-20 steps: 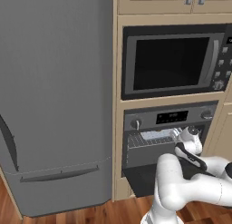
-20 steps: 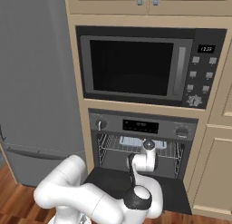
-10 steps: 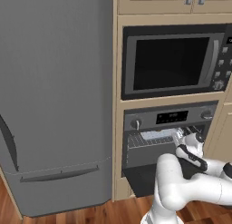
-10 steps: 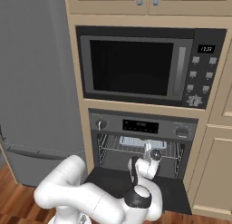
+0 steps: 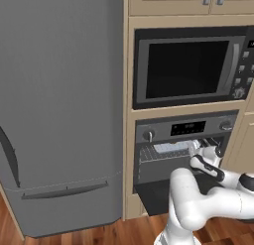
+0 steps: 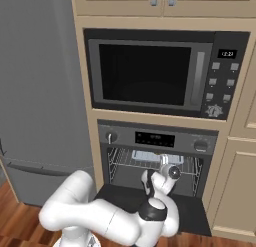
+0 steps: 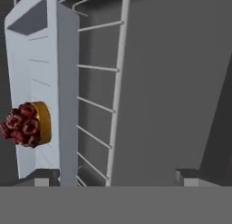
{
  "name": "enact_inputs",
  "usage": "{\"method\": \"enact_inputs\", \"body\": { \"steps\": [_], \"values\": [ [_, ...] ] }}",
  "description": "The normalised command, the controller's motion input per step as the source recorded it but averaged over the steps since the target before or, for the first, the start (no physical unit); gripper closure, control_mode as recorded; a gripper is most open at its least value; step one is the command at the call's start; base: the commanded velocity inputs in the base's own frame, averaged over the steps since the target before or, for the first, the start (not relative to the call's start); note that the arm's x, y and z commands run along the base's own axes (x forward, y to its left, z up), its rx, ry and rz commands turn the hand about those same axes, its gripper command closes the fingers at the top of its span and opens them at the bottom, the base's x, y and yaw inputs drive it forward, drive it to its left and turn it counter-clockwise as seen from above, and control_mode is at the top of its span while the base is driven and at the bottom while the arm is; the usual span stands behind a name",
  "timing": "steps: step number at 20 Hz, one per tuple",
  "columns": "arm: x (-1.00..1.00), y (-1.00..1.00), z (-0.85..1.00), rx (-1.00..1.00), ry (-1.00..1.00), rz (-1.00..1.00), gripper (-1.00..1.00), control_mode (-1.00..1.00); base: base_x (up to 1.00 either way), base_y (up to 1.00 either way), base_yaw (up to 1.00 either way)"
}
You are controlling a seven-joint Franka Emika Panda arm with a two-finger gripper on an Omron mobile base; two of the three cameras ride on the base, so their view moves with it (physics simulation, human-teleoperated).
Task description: Take the baked cake out of the oven and place it on the plate for cooling. Then close the oven door.
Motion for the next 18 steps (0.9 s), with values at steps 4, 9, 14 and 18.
{"method": "enact_inputs", "body": {
  "steps": [4, 9, 14, 18],
  "values": [
    [0.25, 0.0, -0.36, 0.09, -0.09, 0.0, -1.0, -1.0, 0.0, 0.0, 0.0],
    [0.19, 0.0, -0.41, 0.07, -0.1, 0.0, -1.0, -1.0, 0.0, 0.0, 0.0],
    [0.21, 0.0, -0.4, 0.09, -0.1, 0.0, -1.0, -1.0, 0.0, 0.0, 0.0],
    [0.15, 0.0, -0.48, 0.13, -0.11, 0.0, -1.0, -1.0, 0.0, 0.0, 0.0]
  ]
}}
